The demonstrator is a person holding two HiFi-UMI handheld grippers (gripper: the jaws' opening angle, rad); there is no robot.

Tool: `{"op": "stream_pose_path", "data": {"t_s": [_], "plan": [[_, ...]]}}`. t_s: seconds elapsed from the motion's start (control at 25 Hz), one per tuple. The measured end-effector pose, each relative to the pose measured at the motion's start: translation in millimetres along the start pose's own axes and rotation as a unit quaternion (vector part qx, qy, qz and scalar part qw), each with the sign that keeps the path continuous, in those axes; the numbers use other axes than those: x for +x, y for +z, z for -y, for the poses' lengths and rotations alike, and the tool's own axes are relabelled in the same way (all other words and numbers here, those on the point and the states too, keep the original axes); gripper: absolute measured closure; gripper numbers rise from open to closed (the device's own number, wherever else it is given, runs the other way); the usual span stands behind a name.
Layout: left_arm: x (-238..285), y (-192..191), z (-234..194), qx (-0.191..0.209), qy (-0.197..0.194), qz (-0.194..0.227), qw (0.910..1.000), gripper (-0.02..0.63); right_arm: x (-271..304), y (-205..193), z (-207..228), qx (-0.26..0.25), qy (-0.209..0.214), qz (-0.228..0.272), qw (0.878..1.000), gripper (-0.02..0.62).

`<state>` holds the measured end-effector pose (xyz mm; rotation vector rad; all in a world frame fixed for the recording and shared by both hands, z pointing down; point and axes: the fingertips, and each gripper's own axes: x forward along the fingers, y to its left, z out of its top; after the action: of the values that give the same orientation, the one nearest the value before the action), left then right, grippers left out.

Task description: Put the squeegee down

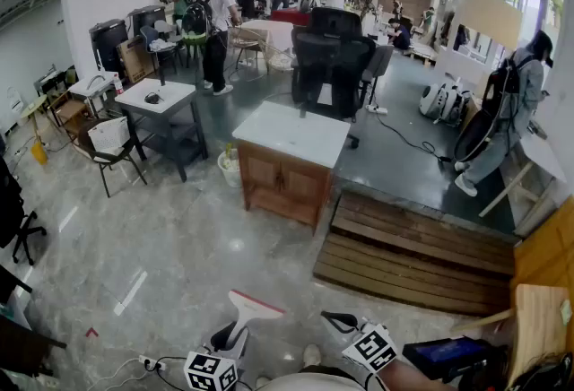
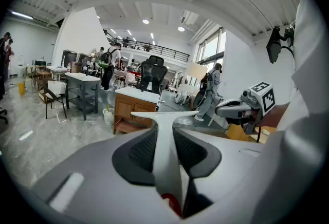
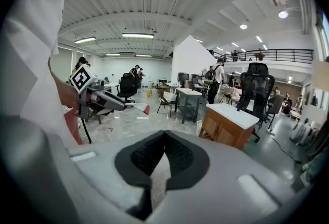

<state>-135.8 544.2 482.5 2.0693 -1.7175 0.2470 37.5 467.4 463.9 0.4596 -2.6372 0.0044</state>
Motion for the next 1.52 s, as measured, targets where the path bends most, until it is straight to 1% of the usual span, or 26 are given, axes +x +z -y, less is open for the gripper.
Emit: {"op": "stream_pose_path", "data": {"t_s": [0.16,0.4,0.52,0.56,0.64,0.76,0.88,0.96,1.04,1.16,1.36,1.44,1.52], "plan": [[57,24,22,-0.003,-0.015,0.001,0.9999,0.497,-4,-7,58,0.0,-0.008,0.002,1.0,0.592],[137,70,46,0.025,-0.028,0.009,0.9993,0.497,-5,-20,143,0.016,-0.023,0.002,1.0,0.592],[167,81,54,0.027,-0.027,-0.001,0.9993,0.497,-5,-37,175,0.025,-0.03,-0.006,0.999,0.589],[176,84,55,0.028,-0.026,-0.004,0.9993,0.497,-4,-41,184,0.029,-0.029,-0.006,0.999,0.577],[196,90,56,0.028,-0.025,-0.007,0.9993,0.497,-1,-46,202,0.033,-0.03,-0.008,0.999,0.57],[220,101,53,0.026,-0.026,-0.011,0.9993,0.497,8,-48,225,0.042,-0.037,-0.009,0.998,0.541],[241,107,38,0.025,-0.029,-0.019,0.9991,0.497,28,-45,243,0.047,-0.048,-0.002,0.998,0.515],[259,110,24,0.026,-0.036,-0.026,0.9987,0.497,45,-43,256,0.05,-0.053,-0.01,0.997,0.5],[282,114,10,0.027,-0.051,-0.032,0.9978,0.497,62,-41,271,0.053,-0.062,-0.021,0.996,0.488],[316,131,-18,0.031,-0.08,-0.033,0.9957,0.497,92,-32,297,0.058,-0.093,-0.033,0.993,0.482],[362,171,-69,0.043,-0.133,-0.04,0.9893,0.497,143,16,335,0.074,-0.139,-0.032,0.987,0.482],[380,184,-88,0.055,-0.151,-0.047,0.9859,0.497,161,36,350,0.088,-0.16,-0.021,0.983,0.482],[399,192,-106,0.067,-0.163,-0.055,0.9828,0.497,177,47,361,0.098,-0.179,-0.02,0.979,0.482]]}}
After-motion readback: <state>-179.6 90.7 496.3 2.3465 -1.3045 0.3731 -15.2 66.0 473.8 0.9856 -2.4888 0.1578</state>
